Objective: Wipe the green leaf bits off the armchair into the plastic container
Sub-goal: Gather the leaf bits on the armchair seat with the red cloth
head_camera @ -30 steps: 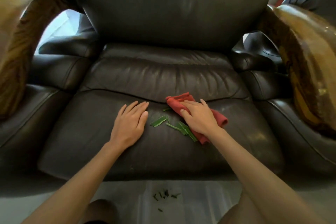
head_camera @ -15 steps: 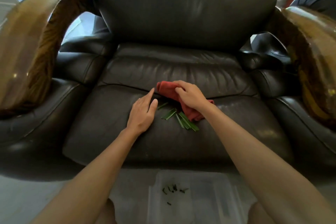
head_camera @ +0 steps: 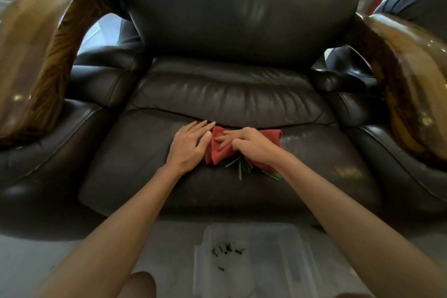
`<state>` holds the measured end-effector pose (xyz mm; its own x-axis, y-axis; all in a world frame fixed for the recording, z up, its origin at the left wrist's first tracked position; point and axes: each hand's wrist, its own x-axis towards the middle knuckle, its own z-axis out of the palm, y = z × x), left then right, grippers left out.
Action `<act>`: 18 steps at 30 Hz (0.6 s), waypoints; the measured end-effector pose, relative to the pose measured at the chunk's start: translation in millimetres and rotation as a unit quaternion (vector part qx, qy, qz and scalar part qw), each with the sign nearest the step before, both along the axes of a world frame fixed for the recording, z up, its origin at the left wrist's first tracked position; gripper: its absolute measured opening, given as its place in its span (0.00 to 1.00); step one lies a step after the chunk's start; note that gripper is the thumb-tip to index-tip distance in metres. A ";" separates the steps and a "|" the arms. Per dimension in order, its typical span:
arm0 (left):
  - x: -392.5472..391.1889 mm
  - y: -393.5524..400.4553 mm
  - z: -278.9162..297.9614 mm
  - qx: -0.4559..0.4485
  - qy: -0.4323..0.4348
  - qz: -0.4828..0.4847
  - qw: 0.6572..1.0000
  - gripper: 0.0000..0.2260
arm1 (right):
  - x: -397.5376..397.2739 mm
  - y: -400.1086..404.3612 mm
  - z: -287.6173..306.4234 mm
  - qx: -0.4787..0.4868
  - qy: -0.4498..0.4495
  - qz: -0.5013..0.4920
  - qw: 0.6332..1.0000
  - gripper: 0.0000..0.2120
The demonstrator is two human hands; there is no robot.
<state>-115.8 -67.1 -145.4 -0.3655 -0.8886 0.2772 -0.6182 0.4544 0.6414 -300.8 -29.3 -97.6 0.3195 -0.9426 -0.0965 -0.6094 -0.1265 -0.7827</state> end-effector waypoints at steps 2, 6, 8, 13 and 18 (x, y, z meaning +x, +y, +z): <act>0.4 -1.0 1.0 0.000 -0.014 0.000 1.000 0.24 | -1.8 7.1 5.4 -0.008 -0.007 -0.012 1.000 0.19; 2.3 0.1 2.8 0.005 -0.003 0.004 1.000 0.24 | 4.6 10.3 4.2 -0.122 0.170 -0.145 0.967 0.17; 2.0 1.5 2.6 0.005 -0.014 0.001 1.000 0.23 | 14.4 17.1 -7.1 -0.079 0.253 -0.155 0.952 0.24; -3.3 17.4 1.5 -0.022 -0.053 -0.018 0.998 0.20 | 16.3 29.8 -26.6 -0.118 0.290 -0.126 0.941 0.28; -13.6 49.7 -10.4 -0.076 -0.117 -0.005 0.990 0.21 | 0.6 45.0 -26.4 -0.131 0.295 -0.096 0.942 0.28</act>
<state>-129.5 -17.3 -155.8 -0.4450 -0.8387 0.3140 -0.7365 0.5422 0.4045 -300.2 15.7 -124.0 0.1052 -0.9936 0.0405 -0.9595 -0.1121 -0.2585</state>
